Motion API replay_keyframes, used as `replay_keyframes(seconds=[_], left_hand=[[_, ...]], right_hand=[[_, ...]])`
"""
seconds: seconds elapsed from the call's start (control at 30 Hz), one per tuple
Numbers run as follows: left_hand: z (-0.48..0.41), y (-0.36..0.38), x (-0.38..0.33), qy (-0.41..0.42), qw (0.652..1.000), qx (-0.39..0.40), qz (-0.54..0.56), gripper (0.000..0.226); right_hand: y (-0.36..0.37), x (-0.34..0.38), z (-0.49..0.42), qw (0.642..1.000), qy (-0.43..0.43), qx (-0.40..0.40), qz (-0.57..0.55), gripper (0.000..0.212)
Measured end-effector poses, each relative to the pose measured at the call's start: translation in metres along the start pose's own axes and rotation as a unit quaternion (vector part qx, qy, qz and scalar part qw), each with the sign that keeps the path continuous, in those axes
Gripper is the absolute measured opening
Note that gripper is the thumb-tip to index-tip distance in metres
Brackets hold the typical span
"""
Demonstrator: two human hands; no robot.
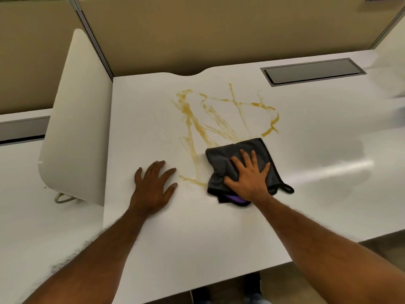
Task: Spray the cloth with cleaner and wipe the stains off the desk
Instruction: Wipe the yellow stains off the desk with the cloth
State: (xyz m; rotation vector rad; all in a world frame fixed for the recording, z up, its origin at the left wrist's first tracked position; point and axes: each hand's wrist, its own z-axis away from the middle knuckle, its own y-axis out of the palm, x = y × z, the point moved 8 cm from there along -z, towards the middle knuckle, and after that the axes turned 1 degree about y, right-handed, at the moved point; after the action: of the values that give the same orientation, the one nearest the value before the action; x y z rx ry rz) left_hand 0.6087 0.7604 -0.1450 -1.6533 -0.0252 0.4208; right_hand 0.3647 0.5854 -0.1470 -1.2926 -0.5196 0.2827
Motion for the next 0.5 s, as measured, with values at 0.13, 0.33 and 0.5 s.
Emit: replay_keyframes(seconds=[0.13,0.33,0.5], left_hand=[[0.005,0.005,0.012,-0.055,0.999,0.000,-0.001,0.063],[-0.003,-0.002,0.007,-0.048,0.999,-0.023,-0.007,0.060],[-0.005,-0.001,-0.002,-0.044,0.999,-0.029,0.000,0.061]], right_hand=[[0.012,0.031,0.008,0.999,0.014,-0.002,0.029,0.090],[-0.006,-0.009,0.003,0.997,-0.041,-0.002,0.069,0.084],[0.003,0.029,0.001,0.999,0.016,0.013,0.030,0.107]])
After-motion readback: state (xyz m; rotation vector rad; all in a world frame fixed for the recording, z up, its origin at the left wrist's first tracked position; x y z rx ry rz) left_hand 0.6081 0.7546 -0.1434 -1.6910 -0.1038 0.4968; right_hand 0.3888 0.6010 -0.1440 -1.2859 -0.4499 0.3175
